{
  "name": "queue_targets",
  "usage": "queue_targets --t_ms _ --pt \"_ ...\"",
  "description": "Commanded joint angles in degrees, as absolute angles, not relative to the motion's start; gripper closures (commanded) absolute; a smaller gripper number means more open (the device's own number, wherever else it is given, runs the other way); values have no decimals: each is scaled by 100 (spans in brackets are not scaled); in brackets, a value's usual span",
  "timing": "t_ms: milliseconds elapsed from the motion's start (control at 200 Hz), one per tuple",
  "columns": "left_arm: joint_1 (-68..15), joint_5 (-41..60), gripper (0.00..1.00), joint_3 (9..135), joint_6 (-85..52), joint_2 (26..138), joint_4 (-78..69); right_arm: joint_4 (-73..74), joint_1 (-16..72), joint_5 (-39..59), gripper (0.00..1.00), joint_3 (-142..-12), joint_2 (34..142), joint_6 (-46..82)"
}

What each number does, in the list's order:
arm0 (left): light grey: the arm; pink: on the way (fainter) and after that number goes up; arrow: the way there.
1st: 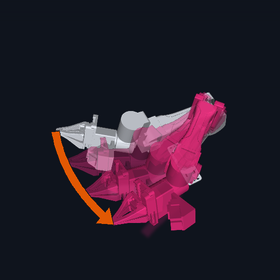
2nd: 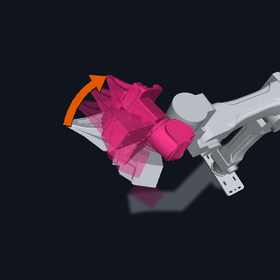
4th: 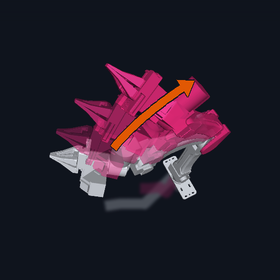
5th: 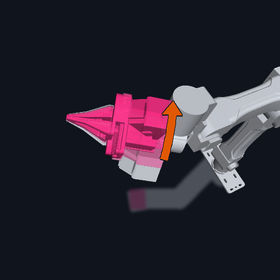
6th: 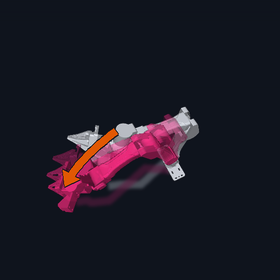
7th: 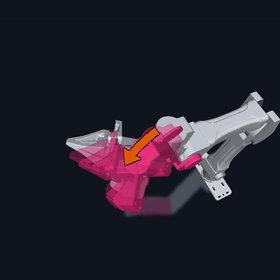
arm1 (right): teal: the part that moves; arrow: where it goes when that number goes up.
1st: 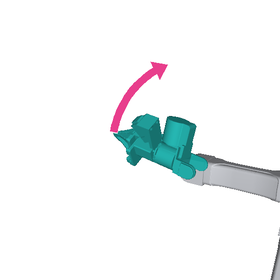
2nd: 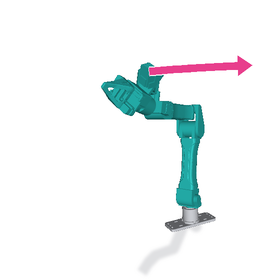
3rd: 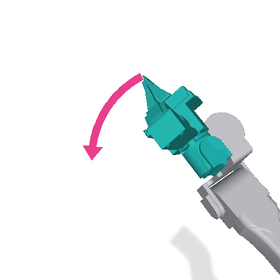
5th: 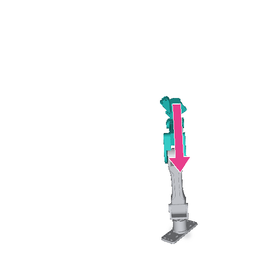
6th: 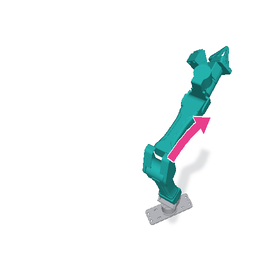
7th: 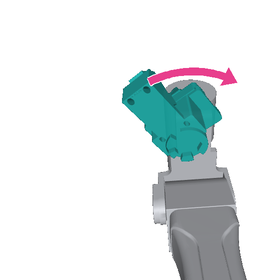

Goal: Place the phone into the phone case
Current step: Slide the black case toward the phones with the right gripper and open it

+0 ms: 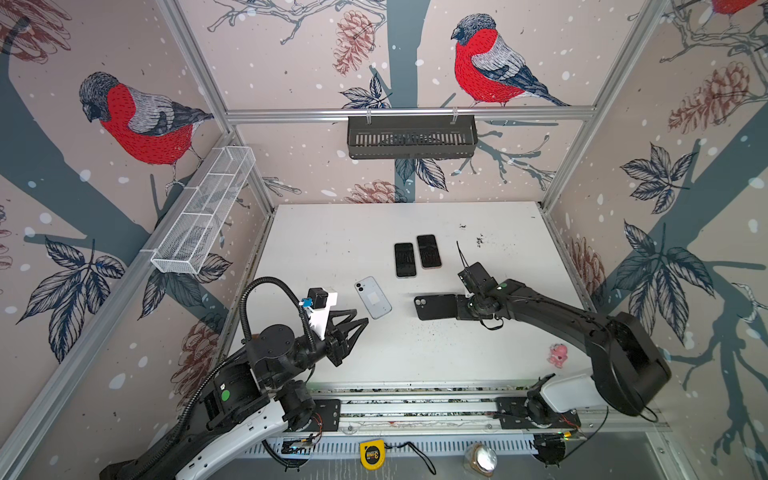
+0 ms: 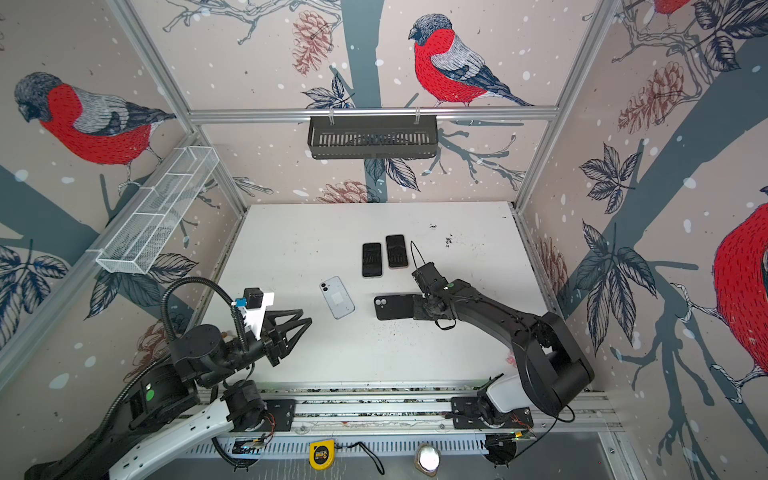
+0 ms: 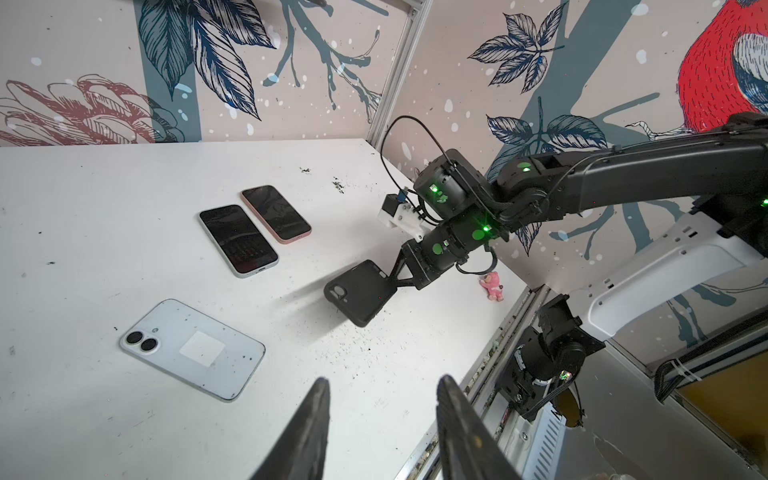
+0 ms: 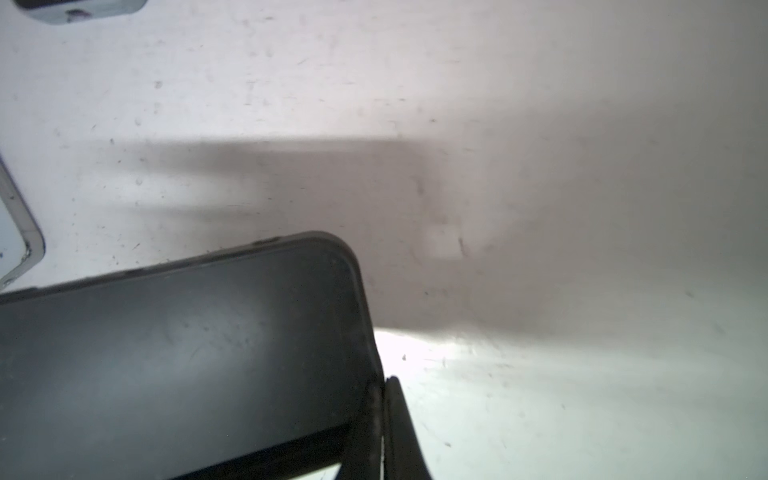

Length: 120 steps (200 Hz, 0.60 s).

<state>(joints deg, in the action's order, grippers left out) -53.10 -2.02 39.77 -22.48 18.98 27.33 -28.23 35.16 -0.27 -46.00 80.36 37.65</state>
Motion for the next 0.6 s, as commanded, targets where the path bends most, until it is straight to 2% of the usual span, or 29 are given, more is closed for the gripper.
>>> queue_targets --t_ms 0,100,195,235,390,495,595 --pt "-5309 -300 57 3978 -2290 1939 2612 -3113 3699 -470 95 -4571 7746 4865" --pt "-5307 -190 58 3968 -2238 1924 2571 -3192 3779 -553 86 -4483 7482 5192" --pt "-5304 -267 57 3973 -2237 1848 2575 -3140 3745 -512 42 -4438 7400 5279" --pt "-5299 -298 57 3964 -2241 1812 2576 -3167 3762 -550 29 -4495 7399 5275" --pt "-5291 -242 57 3942 -2267 1775 2558 -2688 4120 -390 25 -4713 7391 4813" --pt "-5291 -256 58 3955 -2255 1771 2564 -1965 4724 101 15 -4930 7712 4069" --pt "-5291 -398 58 3956 -2301 1703 2602 -1931 5219 174 7 -5549 8488 3677"
